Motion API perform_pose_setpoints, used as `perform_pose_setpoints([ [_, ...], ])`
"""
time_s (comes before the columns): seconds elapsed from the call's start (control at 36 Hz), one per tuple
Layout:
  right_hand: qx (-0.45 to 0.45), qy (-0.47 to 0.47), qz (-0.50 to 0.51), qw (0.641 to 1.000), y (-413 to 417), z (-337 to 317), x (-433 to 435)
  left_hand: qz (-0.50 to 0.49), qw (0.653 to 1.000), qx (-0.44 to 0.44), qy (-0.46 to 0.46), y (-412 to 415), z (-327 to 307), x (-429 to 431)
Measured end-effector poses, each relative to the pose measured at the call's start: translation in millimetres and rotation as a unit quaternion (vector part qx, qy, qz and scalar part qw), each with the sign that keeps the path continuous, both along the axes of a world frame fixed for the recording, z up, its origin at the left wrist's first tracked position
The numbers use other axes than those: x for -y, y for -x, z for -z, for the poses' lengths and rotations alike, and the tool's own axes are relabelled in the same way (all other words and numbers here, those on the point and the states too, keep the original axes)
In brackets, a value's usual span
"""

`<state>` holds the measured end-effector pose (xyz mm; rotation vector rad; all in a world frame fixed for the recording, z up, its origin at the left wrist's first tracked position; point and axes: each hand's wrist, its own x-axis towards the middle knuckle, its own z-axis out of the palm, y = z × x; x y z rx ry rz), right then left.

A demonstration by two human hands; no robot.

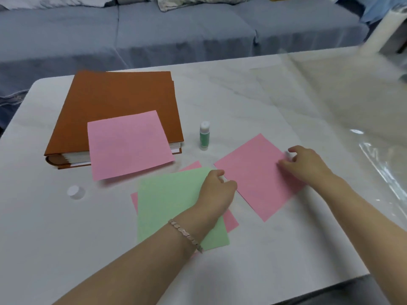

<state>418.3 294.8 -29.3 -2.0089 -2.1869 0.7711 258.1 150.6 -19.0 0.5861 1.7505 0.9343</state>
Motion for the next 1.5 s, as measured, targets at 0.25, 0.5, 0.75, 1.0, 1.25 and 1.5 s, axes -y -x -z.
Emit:
perform_pose_setpoints([
  [0.25, -0.067, 0.025, 0.036, 0.997, -17.1, -2.2, 11.6, -0.067, 0.996, 0.061, -0.009, -11.2, 4.4, -14.3],
  [0.5, -0.319, 0.063, 0.073, 0.943, -32.0, -33.6, 37.6, -0.054, 0.997, 0.025, -0.041, -14.5, -3.2, -11.9],
  [0.75, -0.375, 0.215, -0.013, 0.902, 9.0, -52.3, 73.9, -0.07, 0.989, -0.012, -0.127, 53.8, -22.1, 37.6],
  [1.0, -0.382, 0.211, -0.054, 0.898, 80.0, -39.5, 105.4, -0.175, 0.961, -0.193, -0.091, 144.0, -8.1, 91.7],
  [1.25, -0.372, 0.166, -0.018, 0.913, 92.5, -39.5, 112.0, -0.294, 0.933, -0.206, -0.031, 220.0, -11.6, 72.9],
  [1.5, -0.355, 0.141, 0.022, 0.924, 85.7, -37.6, 108.5, -0.254, 0.954, -0.154, -0.048, 227.7, -10.7, 66.8],
])
